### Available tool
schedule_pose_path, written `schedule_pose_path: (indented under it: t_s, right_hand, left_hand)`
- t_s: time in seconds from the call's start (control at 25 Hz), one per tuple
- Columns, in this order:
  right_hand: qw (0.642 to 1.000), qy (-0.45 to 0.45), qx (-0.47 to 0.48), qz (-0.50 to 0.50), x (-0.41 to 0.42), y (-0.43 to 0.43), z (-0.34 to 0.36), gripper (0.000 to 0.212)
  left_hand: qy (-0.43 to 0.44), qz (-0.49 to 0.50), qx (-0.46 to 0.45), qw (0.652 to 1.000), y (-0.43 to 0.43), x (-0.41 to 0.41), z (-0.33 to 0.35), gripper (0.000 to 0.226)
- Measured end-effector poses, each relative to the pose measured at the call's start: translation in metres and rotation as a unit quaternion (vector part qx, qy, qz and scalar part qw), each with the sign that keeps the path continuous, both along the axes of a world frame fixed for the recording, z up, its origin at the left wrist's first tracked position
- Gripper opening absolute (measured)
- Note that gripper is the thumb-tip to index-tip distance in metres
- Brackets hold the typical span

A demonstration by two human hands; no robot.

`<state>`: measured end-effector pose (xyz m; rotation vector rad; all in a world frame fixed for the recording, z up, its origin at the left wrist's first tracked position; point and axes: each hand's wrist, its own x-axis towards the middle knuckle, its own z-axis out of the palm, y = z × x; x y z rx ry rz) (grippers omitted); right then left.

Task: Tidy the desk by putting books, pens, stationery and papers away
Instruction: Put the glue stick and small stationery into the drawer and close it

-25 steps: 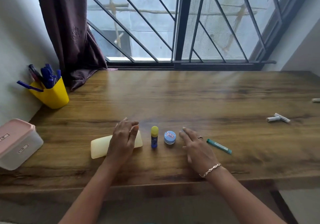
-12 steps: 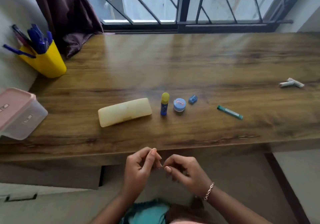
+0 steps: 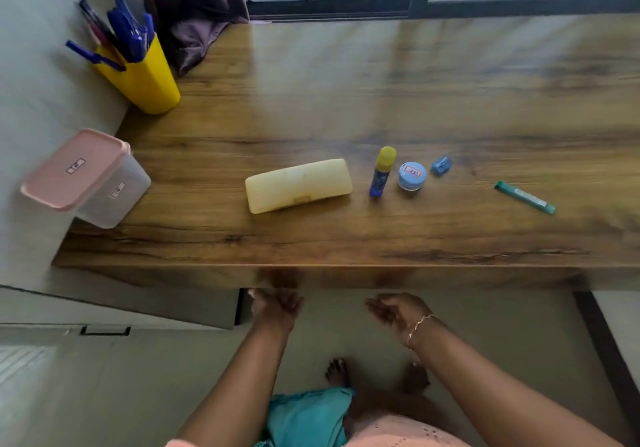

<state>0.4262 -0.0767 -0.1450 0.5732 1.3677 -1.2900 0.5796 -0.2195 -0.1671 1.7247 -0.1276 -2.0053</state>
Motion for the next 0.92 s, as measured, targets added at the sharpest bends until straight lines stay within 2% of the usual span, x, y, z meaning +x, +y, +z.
schedule_pose_path:
  t_s: [0.16,0.32,0.68,0.92]
  right_hand:
    - [0.989,0.030,-0.023,-0.144,-0.004,-0.014,-0.010,0.033]
    - [0.975,0.061,-0.032,-0.211,0.001,-0.026,-0.014,0.037]
    - [0.976,0.081,-0.019,-0.200,0.004,-0.025,-0.025,0.032]
    - [0.980,0.069,-0.009,-0.189,0.034,0.010,-0.029,0.033]
  left_hand:
    - [0.050,0.098,-0.012,0.994,-0.010,-0.011,0.003,0.063]
    - [0.039,0.112,-0.007,0.993,-0.007,-0.017,0.011,0.073]
    - [0.029,0.100,-0.048,0.993,0.005,-0.015,0.019,0.073]
    - [0.032,0.100,-0.047,0.993,0.039,0.013,0.019,0.071]
